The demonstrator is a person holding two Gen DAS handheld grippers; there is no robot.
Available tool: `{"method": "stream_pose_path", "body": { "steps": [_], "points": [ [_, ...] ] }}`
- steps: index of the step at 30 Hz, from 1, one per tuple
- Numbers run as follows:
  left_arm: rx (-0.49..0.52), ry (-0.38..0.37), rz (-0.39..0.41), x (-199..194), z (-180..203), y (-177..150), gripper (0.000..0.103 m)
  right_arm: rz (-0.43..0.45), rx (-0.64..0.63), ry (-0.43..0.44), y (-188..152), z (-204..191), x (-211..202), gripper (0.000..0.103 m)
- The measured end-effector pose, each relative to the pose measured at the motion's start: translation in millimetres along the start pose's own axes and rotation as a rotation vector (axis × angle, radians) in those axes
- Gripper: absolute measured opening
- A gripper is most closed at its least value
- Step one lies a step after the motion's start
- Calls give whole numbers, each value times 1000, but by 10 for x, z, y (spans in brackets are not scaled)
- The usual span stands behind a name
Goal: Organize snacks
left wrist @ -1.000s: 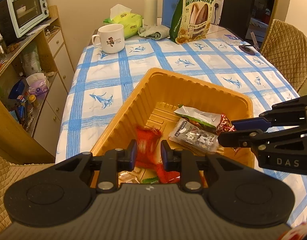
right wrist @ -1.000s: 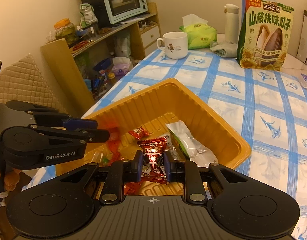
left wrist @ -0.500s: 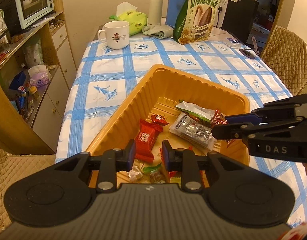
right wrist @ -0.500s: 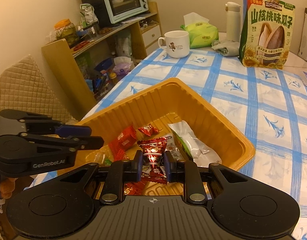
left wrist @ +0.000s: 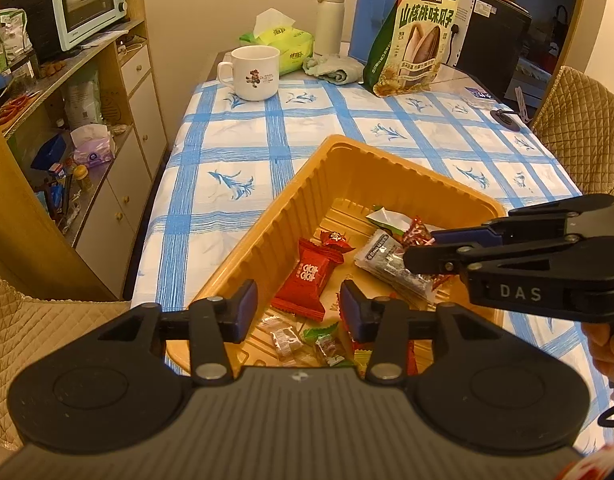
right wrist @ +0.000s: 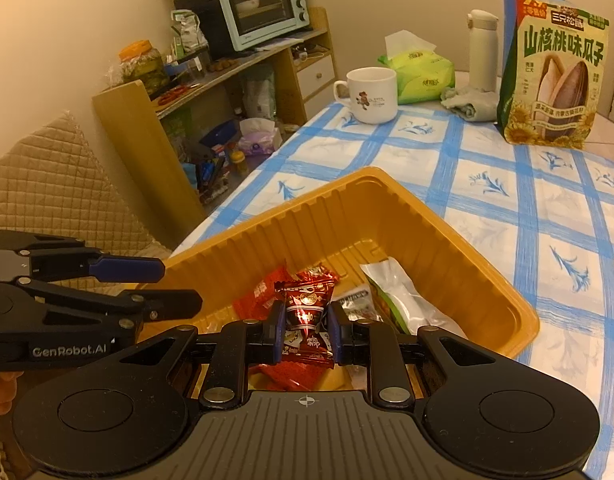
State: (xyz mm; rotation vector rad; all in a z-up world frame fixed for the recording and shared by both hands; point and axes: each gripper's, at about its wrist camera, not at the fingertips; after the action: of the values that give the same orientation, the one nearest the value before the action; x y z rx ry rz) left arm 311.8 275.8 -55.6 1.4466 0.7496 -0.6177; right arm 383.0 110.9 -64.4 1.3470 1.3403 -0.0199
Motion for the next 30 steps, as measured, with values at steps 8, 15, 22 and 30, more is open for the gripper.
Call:
{"method": "stream_pose_path", "body": {
  "steps": [8,15,22,30],
  "points": [
    [-16,13,6,-11,-95,6,46,20,-18,-3,81,-50,81,23],
    [-29,27,10,-53,-127,-19,50,69,-1,-23,98,-67,56,59],
    [-32,47,14,-159,-81,-82,56,66,23,-42,45,-26,-68,70],
    [-26,72,45,-430,63,-146,67,98,68,-55,-131,23,-410,87]
  ]
}}
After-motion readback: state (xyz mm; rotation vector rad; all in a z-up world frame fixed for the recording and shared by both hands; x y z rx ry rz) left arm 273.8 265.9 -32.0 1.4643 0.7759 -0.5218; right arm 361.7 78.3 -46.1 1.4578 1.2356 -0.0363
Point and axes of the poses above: each gripper's, at about its wrist camera, not at the fingertips, and x roughly the way its jaws point, z to its right, y to its top, and after that the axes turned 6 degrees about y, right-handed
